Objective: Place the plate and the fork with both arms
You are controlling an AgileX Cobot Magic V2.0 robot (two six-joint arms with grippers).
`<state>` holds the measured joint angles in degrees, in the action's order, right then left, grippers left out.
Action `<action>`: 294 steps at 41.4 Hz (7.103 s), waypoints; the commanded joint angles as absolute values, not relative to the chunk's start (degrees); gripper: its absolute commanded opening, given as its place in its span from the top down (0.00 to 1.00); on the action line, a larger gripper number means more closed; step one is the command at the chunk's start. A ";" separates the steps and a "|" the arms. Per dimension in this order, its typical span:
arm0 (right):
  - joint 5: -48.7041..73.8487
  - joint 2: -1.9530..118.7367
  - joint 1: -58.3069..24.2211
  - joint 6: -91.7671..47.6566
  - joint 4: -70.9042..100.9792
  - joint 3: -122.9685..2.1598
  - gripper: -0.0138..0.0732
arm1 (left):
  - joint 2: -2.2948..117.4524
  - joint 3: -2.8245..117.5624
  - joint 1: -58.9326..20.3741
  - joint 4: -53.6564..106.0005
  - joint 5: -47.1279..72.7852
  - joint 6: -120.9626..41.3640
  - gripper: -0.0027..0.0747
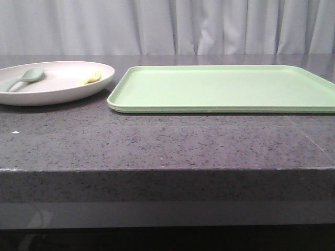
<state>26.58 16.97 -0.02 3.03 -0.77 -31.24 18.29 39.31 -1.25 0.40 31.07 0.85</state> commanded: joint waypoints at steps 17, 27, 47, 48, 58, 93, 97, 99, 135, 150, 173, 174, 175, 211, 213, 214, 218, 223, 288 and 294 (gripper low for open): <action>23.76 25.21 0.14 2.61 -1.63 -33.60 0.92 | 25.89 41.66 -1.12 0.82 28.02 1.41 0.99; 23.60 25.21 0.14 2.61 -1.58 -33.60 0.92 | 25.89 41.66 -1.12 0.82 27.57 1.41 0.99; 23.14 25.21 0.14 2.61 -1.67 -33.60 0.32 | 25.89 41.66 -6.42 1.94 27.21 1.51 0.36; 23.14 25.21 0.14 2.61 -1.67 -33.60 0.32 | 25.89 41.66 -6.57 1.94 27.21 1.51 0.36; 23.14 25.21 0.14 2.61 -1.67 -33.60 0.32 | 25.89 41.66 -6.98 1.94 27.10 1.51 0.36; 23.26 25.21 0.14 2.61 -1.67 -33.60 0.32 | 58.48 58.67 0.92 1.85 38.90 0.00 0.29; 23.30 25.21 0.14 2.61 -1.67 -33.60 0.32 | 64.20 61.26 5.05 11.67 39.41 -7.68 0.29; 23.30 25.21 0.14 2.61 -1.67 -33.60 0.32 | 66.48 62.18 6.60 17.82 39.59 -12.56 0.29; 23.32 25.21 0.14 2.61 -1.67 -33.60 0.32 | 98.01 75.58 13.76 46.33 42.61 -31.69 0.49; 23.32 25.21 0.14 2.61 -1.67 -33.60 0.32 | 100.91 75.96 13.64 52.25 43.91 -32.45 0.62; 23.32 25.21 0.14 2.61 -1.67 -33.60 0.32 | 102.07 76.07 13.64 52.54 45.58 -32.81 0.99; 23.32 25.21 0.14 2.61 -1.67 -33.60 0.32 | 102.07 76.06 13.64 52.81 45.78 -32.81 0.99; 23.32 25.21 0.14 2.61 -1.67 -33.60 0.32 | 101.80 76.06 13.64 53.10 45.88 -32.81 0.99; 23.32 25.21 0.14 2.61 -1.67 -33.60 0.32 | 99.12 89.55 -10.16 39.73 35.86 1.70 0.99; 23.32 25.21 0.14 2.61 -1.67 -33.60 0.32 | 99.15 89.55 -12.37 37.58 34.55 4.78 0.99; 23.32 25.21 0.14 2.61 -1.67 -33.60 0.32 | 99.15 89.55 -13.29 36.27 33.82 6.37 0.99; 23.32 25.21 0.14 2.61 -1.67 -33.60 0.32 | 99.15 89.55 -17.30 32.76 31.17 10.62 0.99; 23.32 25.21 0.14 2.61 -1.67 -33.60 0.32 | 99.25 89.55 -20.80 30.96 28.47 14.35 0.99; 23.32 25.21 0.14 2.61 -1.67 -33.60 0.32 | 109.50 89.56 -31.00 22.85 22.48 31.17 0.54; 23.32 25.21 0.14 2.61 -1.67 -33.60 0.32 | 108.18 89.65 -31.00 16.31 25.56 30.63 0.52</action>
